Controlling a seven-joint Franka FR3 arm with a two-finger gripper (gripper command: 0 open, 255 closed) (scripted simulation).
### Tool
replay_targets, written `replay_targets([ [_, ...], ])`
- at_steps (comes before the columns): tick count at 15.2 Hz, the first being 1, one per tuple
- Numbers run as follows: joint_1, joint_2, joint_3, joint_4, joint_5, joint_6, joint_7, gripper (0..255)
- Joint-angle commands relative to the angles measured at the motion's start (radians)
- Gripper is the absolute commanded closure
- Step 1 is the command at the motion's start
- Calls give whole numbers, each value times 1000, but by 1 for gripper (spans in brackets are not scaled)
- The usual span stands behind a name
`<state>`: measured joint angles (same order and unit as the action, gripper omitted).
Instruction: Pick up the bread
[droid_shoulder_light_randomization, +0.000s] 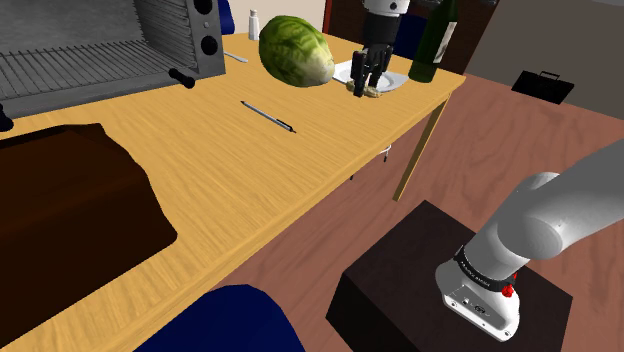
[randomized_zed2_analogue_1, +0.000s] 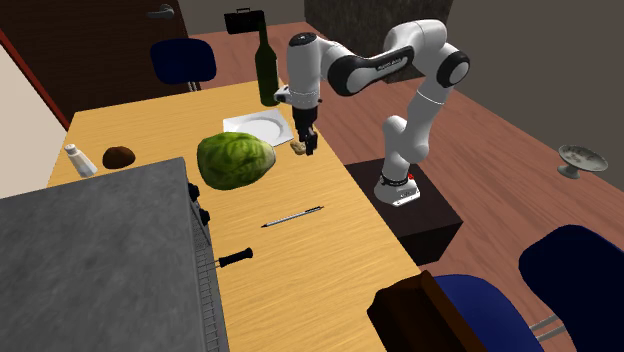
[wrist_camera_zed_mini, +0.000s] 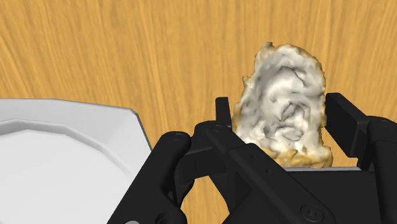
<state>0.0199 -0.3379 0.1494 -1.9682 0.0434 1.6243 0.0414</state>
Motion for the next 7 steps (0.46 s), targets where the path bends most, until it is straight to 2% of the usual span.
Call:
replay_targets([
  [1,-1,3,-1,29,-1,-26,-1,255],
  [7,-2,17,-2,99,-3,-82,1,255],
])
